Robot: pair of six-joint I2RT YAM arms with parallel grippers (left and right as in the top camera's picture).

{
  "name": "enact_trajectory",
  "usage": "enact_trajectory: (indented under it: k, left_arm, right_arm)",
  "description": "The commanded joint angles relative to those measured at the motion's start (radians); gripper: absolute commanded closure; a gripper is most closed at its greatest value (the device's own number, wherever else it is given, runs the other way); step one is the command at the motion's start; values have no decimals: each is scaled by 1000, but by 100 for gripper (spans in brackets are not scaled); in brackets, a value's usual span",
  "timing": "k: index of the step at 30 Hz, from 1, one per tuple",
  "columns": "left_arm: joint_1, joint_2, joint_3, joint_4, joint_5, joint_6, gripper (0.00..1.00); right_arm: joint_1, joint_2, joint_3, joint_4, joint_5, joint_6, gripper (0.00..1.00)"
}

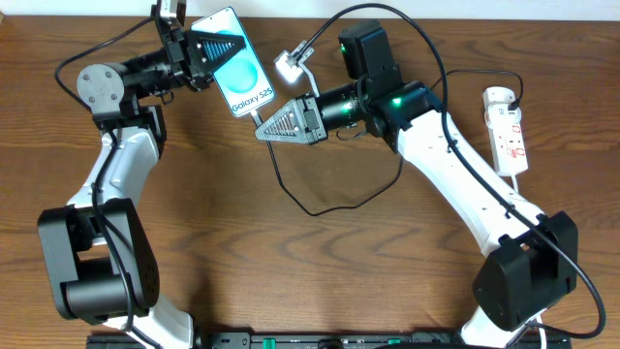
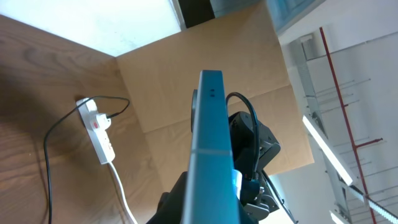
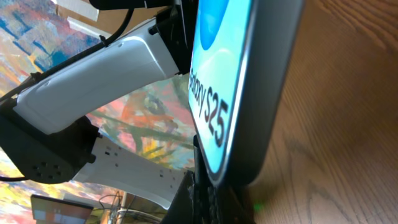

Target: Plug charger to phone and switch on socket

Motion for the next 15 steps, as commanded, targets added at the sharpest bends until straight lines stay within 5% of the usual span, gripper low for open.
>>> enact_trajectory:
  k: [1,15]
  left_arm:
    - [-3,-4,10,16,15,-20,93]
    - [-2,-4,10,15,35,-28,93]
  right_arm:
    - [3,-9,10,2,5,1,99]
    - [-3,-9,10,2,5,1,99]
